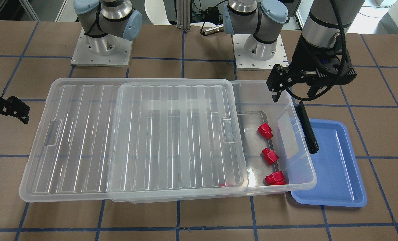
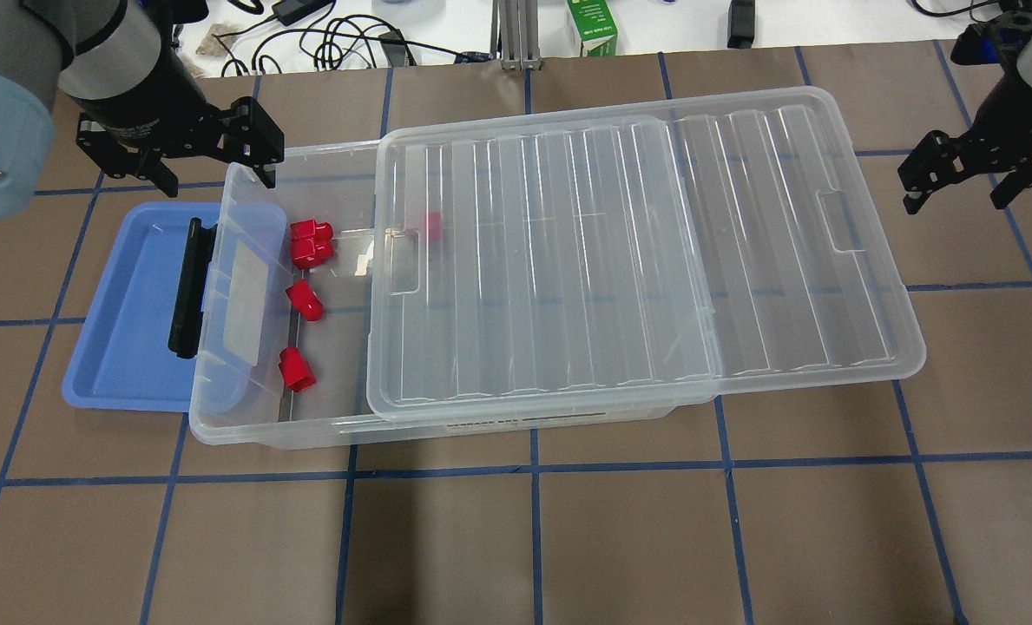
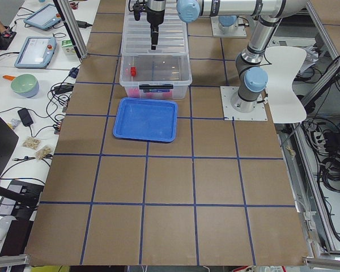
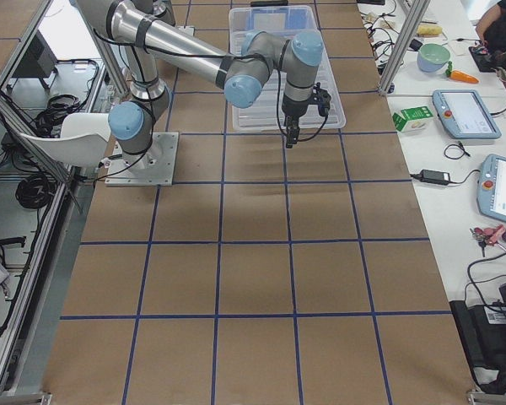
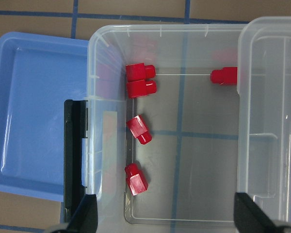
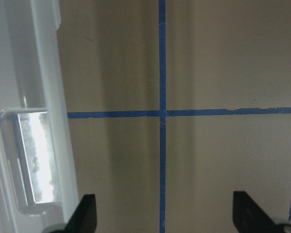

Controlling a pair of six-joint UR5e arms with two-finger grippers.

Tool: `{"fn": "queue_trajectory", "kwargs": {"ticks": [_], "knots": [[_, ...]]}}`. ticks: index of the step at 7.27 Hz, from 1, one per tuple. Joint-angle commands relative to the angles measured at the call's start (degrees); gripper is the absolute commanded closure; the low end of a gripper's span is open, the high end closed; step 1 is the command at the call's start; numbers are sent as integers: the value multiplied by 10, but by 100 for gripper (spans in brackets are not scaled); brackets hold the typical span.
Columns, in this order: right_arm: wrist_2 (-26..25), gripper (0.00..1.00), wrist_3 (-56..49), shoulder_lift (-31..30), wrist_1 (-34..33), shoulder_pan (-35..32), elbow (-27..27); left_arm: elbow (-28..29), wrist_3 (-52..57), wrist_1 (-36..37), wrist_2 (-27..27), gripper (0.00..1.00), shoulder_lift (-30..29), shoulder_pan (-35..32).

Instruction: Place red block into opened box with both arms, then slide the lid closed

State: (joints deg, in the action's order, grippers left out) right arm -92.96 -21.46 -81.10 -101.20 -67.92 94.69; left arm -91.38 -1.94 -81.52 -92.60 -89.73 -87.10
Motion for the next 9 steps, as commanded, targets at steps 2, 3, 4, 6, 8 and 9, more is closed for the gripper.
{"fn": "queue_trajectory", "kwargs": {"ticks": [2,3,4,6,8,9], "knots": [[3,0,1,22,4,1,1,0,0,4,5,0,0,3],[6,0,4,22,8,-1,3,0,0,4,6,0,0,3],[8,0,8,18,10,-5,15,0,0,4,6,0,0,3],[8,0,8,15,3,-5,37,0,0,4,6,0,0,3],[20,0,11,13,5,-19,37,0,-10,4,10,0,0,3],[28,0,29,11,6,-33,37,0,-15,3,25,0,0,8]]}}
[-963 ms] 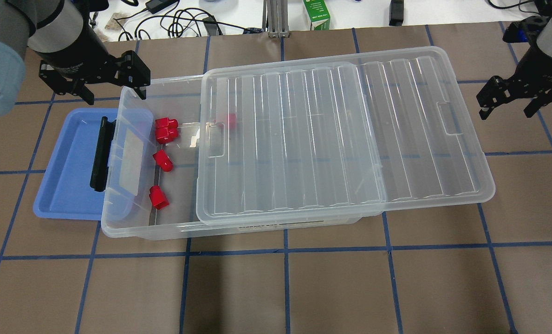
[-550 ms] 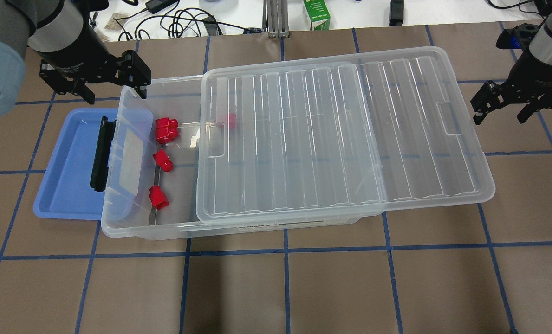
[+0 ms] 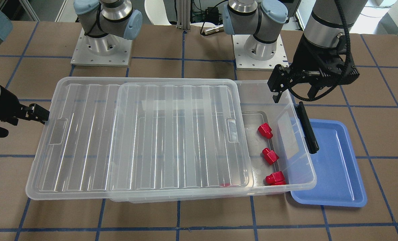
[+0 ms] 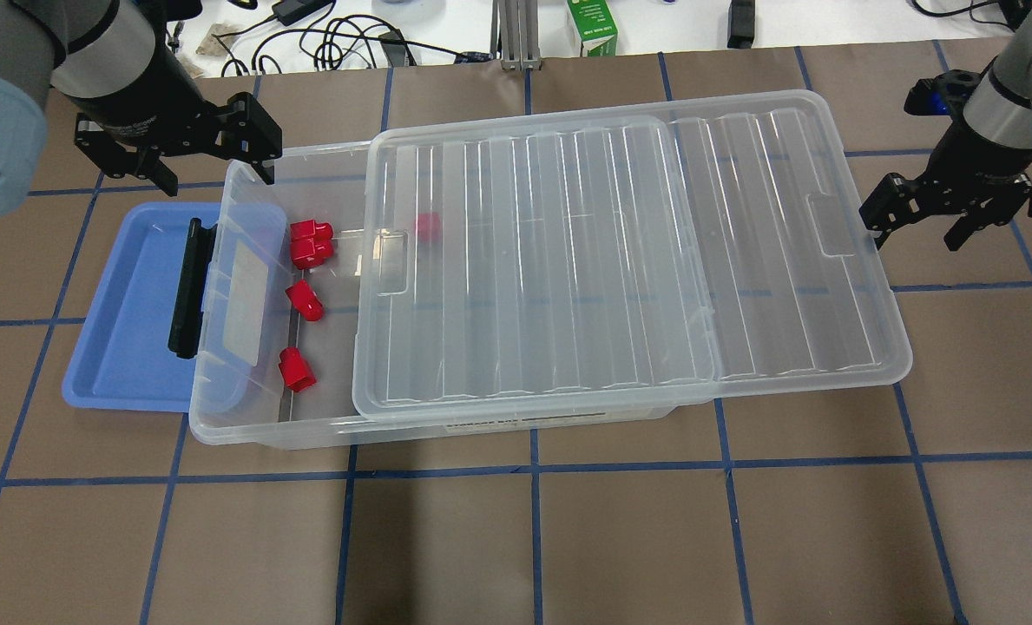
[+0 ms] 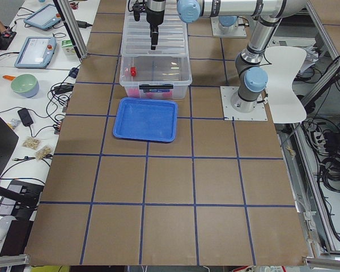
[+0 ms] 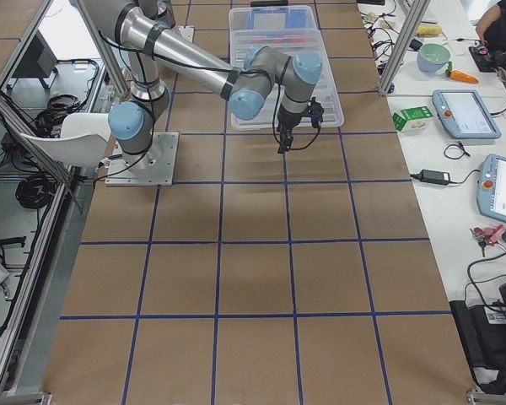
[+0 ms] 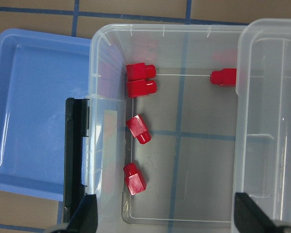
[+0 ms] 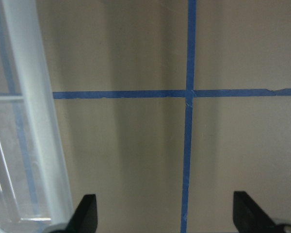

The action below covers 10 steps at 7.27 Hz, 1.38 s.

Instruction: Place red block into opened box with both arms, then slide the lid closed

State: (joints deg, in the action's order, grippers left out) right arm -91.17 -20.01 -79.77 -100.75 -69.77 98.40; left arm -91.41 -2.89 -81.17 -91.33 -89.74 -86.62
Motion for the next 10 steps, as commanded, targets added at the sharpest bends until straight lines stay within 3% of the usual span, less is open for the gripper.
{"fn": "queue_trajectory", "kwargs": {"ticks": [1,6,10], "knots": [[11,0,45,-2,1,-34,0,-1,-6,0,32,0,0,10],[11,0,173,0,-2,-133,-5,-1,-5,-2,26,0,2,10],[13,0,187,0,-2,-156,-5,-1,-5,-2,25,0,2,10]]}}
